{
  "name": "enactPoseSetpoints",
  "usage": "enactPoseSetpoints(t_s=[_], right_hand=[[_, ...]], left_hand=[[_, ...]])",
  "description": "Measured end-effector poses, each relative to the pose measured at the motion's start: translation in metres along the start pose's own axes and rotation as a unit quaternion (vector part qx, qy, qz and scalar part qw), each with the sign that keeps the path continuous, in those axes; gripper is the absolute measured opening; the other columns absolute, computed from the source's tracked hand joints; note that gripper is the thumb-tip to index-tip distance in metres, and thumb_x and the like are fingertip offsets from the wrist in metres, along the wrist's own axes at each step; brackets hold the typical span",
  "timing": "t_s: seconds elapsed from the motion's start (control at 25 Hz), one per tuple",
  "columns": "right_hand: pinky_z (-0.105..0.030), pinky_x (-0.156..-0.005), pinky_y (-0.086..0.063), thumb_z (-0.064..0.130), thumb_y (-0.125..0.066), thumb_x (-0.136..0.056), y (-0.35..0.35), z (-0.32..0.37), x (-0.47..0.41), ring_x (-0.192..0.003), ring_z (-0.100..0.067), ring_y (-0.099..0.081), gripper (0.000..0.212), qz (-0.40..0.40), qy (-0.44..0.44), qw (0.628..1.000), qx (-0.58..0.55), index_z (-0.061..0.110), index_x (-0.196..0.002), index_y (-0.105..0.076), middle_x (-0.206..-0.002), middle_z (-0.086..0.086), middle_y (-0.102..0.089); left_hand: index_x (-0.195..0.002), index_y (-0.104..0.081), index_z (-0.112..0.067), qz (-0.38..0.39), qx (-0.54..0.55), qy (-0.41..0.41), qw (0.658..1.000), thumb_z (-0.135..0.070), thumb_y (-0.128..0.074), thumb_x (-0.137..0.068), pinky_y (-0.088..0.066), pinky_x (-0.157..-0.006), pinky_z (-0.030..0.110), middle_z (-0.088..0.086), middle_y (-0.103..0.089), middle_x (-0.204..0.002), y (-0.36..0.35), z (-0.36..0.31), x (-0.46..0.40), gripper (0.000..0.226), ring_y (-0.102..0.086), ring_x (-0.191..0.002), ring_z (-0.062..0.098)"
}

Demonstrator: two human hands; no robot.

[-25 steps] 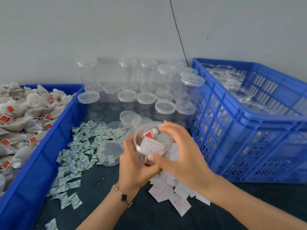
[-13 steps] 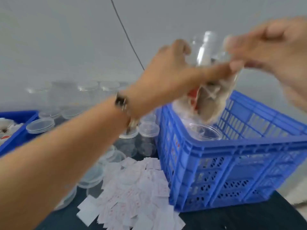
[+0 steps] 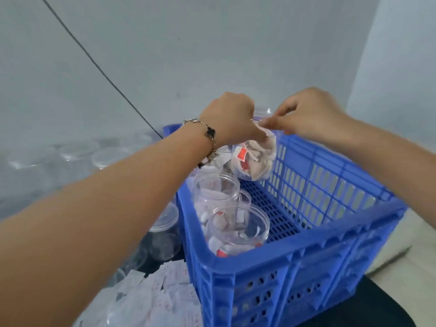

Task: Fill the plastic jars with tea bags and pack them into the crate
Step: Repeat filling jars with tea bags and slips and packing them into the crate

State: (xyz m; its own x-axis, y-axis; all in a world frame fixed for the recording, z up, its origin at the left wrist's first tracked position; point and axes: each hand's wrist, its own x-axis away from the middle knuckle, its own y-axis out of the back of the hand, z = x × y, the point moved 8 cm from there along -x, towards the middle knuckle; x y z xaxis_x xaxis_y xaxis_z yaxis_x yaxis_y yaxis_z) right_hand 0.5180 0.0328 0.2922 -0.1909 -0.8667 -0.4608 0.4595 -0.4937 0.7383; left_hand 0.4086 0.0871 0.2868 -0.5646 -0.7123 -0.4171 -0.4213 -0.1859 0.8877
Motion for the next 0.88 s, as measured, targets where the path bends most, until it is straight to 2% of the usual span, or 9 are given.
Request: enactPoseSetpoints(t_s=[0.08, 0.16, 0.28, 0.32, 0.44, 0.52, 0.68, 0.88], right_hand=[[-0.024, -0.06, -0.042, 0.05, -0.078, -0.066, -0.005, -0.009, -0.018, -0.069, -0.01, -0.058, 0.031, -0.012, 0.003, 1.0, 0.028, 0.02, -0.074, -0.073, -0.067, 0.005, -0.064], [-0.025, -0.063, -0.039, 0.047, -0.078, -0.068, -0.019, -0.017, -0.031, -0.071, -0.014, -0.058, 0.03, -0.009, 0.011, 0.997, 0.076, 0.018, -0.075, -0.075, -0.073, -0.001, -0.068], [-0.031, -0.067, -0.043, 0.044, -0.075, -0.074, -0.064, -0.03, -0.041, -0.08, -0.024, -0.064, 0.034, 0.073, 0.027, 0.986, 0.15, 0.009, -0.078, -0.075, -0.082, -0.012, -0.072], [-0.031, -0.067, -0.044, 0.043, -0.074, -0.076, -0.078, -0.035, -0.041, -0.079, -0.023, -0.064, 0.037, 0.105, 0.027, 0.981, 0.158, 0.007, -0.078, -0.075, -0.083, -0.011, -0.072], [-0.019, -0.052, -0.037, 0.044, -0.073, -0.076, -0.106, -0.048, -0.036, -0.062, -0.004, -0.054, 0.031, 0.154, 0.019, 0.977, 0.145, 0.015, -0.066, -0.069, -0.071, 0.003, -0.068], [-0.016, -0.049, -0.033, 0.046, -0.074, -0.075, -0.113, -0.053, -0.033, -0.058, 0.0, -0.05, 0.031, 0.153, 0.018, 0.979, 0.133, 0.021, -0.059, -0.064, -0.062, 0.011, -0.06], [-0.017, -0.049, -0.033, 0.047, -0.074, -0.074, -0.12, -0.054, -0.03, -0.059, -0.003, -0.052, 0.033, 0.155, 0.021, 0.98, 0.122, 0.022, -0.057, -0.062, -0.062, 0.01, -0.06], [-0.015, -0.048, -0.035, 0.047, -0.074, -0.073, -0.119, -0.053, -0.029, -0.057, -0.004, -0.054, 0.03, 0.15, 0.029, 0.98, 0.124, 0.021, -0.061, -0.066, -0.071, 0.005, -0.068]], left_hand=[[-0.074, -0.057, -0.016, 0.007, -0.037, -0.005, 0.999, -0.059, -0.076, -0.066, -0.031, -0.048, 0.026, -0.003, -0.054, -0.068, -0.012, 0.004, -0.021, 0.048, -0.053, -0.07, 0.02], [-0.062, -0.048, -0.016, 0.028, -0.064, 0.005, 0.998, -0.062, -0.073, -0.067, -0.028, -0.045, 0.025, -0.003, -0.048, -0.061, -0.03, 0.013, -0.035, 0.052, -0.047, -0.057, 0.015], [-0.056, -0.042, -0.018, 0.082, -0.11, 0.034, 0.99, -0.068, -0.071, -0.066, -0.029, -0.046, 0.024, -0.005, -0.045, -0.059, -0.067, 0.033, -0.036, 0.058, -0.042, -0.052, 0.01], [-0.057, -0.043, -0.019, 0.1, -0.122, 0.039, 0.987, -0.069, -0.071, -0.065, -0.031, -0.048, 0.024, -0.006, -0.046, -0.06, -0.078, 0.039, -0.034, 0.058, -0.043, -0.053, 0.01], [-0.059, -0.041, -0.02, 0.137, -0.184, 0.039, 0.973, -0.068, -0.072, -0.065, -0.039, -0.061, 0.028, -0.006, -0.045, -0.062, -0.099, 0.048, -0.029, 0.057, -0.045, -0.057, 0.013], [-0.06, -0.041, -0.02, 0.152, -0.213, 0.039, 0.964, -0.069, -0.072, -0.063, -0.04, -0.062, 0.029, -0.007, -0.046, -0.062, -0.105, 0.051, -0.029, 0.058, -0.043, -0.055, 0.011], [-0.059, -0.042, -0.02, 0.154, -0.223, 0.039, 0.962, -0.073, -0.07, -0.061, -0.042, -0.063, 0.028, -0.007, -0.046, -0.06, -0.108, 0.055, -0.027, 0.059, -0.042, -0.053, 0.01], [-0.058, -0.042, -0.02, 0.114, -0.227, 0.023, 0.967, -0.077, -0.067, -0.059, -0.037, -0.06, 0.028, -0.007, -0.046, -0.058, -0.105, 0.056, -0.023, 0.062, -0.04, -0.053, 0.01]])
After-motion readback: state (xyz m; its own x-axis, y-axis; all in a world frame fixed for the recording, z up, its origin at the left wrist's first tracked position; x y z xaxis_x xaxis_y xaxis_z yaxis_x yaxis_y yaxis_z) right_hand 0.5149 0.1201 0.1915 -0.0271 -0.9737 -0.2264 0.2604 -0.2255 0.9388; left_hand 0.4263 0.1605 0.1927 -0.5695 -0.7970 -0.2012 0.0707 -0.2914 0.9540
